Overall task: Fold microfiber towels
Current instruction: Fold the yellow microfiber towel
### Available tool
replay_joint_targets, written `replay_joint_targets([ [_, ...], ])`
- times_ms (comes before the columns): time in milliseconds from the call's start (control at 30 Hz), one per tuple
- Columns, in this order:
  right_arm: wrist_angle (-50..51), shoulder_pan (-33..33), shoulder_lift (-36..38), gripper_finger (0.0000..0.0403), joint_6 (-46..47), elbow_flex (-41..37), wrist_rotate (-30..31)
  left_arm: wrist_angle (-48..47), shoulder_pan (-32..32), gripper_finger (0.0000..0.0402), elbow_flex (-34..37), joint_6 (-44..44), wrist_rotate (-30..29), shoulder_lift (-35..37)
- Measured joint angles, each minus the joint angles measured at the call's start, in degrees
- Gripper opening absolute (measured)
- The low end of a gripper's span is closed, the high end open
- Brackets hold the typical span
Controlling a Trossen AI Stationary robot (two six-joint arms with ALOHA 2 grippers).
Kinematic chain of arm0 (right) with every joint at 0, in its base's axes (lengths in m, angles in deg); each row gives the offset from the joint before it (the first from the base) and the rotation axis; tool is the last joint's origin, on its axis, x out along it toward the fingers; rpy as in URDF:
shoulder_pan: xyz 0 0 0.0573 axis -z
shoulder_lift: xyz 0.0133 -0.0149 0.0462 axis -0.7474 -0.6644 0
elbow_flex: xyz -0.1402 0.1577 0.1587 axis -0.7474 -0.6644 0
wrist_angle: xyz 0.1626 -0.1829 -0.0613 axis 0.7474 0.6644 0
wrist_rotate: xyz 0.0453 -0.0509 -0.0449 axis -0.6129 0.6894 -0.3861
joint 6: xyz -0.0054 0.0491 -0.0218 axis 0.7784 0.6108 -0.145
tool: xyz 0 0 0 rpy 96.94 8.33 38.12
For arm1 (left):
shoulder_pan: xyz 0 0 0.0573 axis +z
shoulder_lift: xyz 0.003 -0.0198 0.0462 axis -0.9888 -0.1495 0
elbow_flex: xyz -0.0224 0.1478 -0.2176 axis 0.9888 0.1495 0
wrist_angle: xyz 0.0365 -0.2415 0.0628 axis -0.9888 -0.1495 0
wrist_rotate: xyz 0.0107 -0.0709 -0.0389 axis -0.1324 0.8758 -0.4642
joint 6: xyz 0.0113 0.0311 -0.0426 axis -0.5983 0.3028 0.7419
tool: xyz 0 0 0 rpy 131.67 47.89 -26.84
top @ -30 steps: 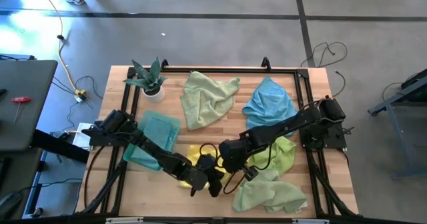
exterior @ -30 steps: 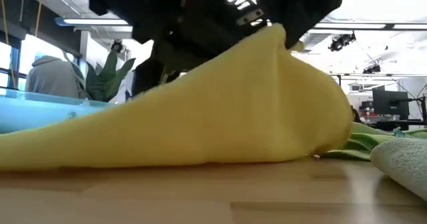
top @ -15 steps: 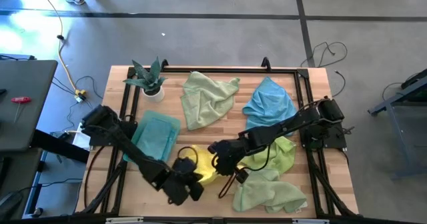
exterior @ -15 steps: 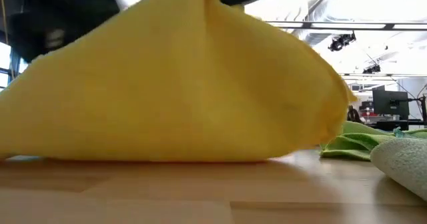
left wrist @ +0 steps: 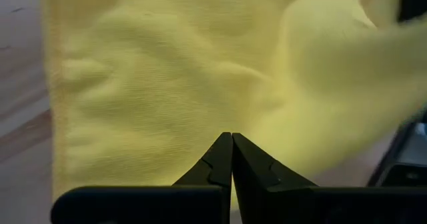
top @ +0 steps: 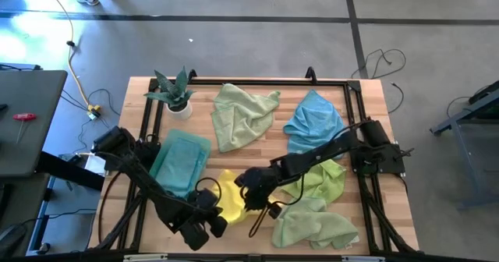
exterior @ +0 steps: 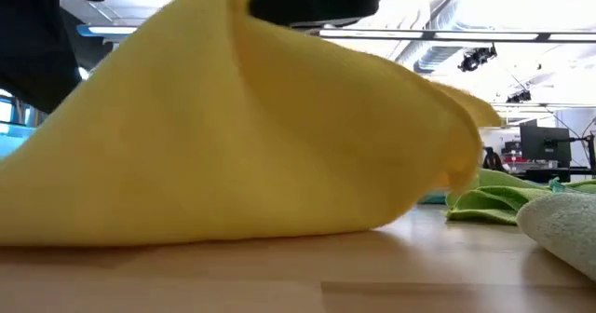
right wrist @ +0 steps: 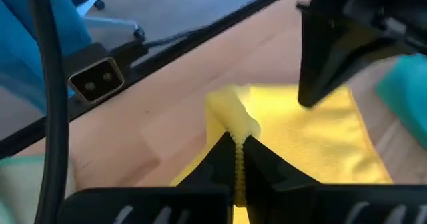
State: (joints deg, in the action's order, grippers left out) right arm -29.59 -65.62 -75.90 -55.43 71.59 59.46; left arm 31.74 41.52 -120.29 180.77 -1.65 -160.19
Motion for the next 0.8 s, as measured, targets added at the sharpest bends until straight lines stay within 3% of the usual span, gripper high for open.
replay_joint_targets([
  [267, 4.73, 0.75, -8.64, 0.0000, -0.94, 12.03, -2.87, -1.55, -2.69, 0.0000, 0.00, 5.13, 1.48, 0.00],
  [533, 17.34, 2.01, -18.53, 0.0000, -7.40, 28.39, -6.68, -1.96, -6.73, 0.0000, 0.00, 11.89, 1.13, 0.00],
  [667, 19.28, 1.93, -20.37, 0.0000, -11.33, 31.98, -9.92, -2.21, -8.34, 0.0000, -0.07, 13.54, 0.73, -0.02],
  [800, 19.26, 2.15, -20.46, 0.0000, -11.47, 32.28, -11.52, -3.18, -8.06, 0.0000, -0.46, 12.24, -4.45, -0.02],
])
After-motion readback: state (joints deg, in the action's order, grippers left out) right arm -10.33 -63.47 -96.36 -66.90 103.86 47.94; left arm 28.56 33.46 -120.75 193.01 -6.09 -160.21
